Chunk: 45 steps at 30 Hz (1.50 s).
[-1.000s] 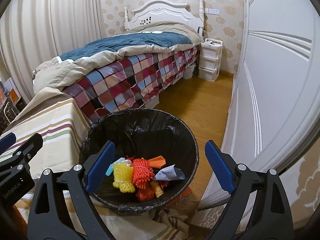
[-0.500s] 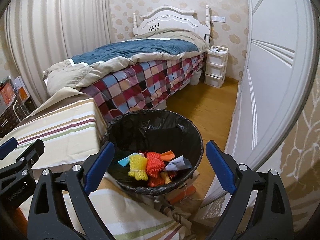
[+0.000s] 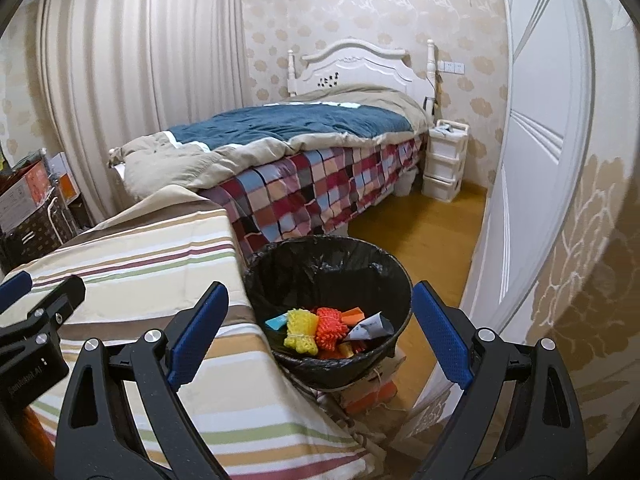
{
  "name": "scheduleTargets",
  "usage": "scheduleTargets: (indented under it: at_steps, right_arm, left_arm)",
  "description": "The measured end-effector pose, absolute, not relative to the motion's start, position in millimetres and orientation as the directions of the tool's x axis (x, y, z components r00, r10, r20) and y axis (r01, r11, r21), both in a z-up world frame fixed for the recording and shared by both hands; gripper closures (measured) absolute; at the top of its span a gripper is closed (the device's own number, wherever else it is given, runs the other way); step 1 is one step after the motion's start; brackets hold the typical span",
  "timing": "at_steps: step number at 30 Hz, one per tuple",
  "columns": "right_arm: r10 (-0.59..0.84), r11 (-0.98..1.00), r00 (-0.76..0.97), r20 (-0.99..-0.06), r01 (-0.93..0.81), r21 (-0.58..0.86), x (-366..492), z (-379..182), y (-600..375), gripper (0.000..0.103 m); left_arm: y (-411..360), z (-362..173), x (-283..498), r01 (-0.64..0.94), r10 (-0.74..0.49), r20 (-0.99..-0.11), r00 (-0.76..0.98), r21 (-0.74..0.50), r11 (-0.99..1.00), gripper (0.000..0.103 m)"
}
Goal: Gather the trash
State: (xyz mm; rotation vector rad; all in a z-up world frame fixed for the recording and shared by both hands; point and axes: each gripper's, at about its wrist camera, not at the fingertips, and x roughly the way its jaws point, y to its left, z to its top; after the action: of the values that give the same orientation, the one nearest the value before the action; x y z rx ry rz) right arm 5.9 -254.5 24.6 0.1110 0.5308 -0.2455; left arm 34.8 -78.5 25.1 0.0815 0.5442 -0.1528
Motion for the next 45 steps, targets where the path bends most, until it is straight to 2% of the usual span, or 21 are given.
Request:
scheduleTargets:
  at_steps: [12, 45]
  right_arm:
    - [-0.177, 0.975, 0.853, -0.49, 0.22, 0.03, -10, 34, -238, 0.012]
    - [-0.177, 0.976, 0.855, -0.488, 0.217, 0.027, -13, 36, -236, 0.012]
  left_arm:
    - [-66, 32, 19, 0.141, -0.106, -0.496, 0.862, 0.033, 0.989, 0.012]
    - [-63, 31, 15, 0.139, -0.106, -0.495, 0.862, 0.031, 0.99, 0.012]
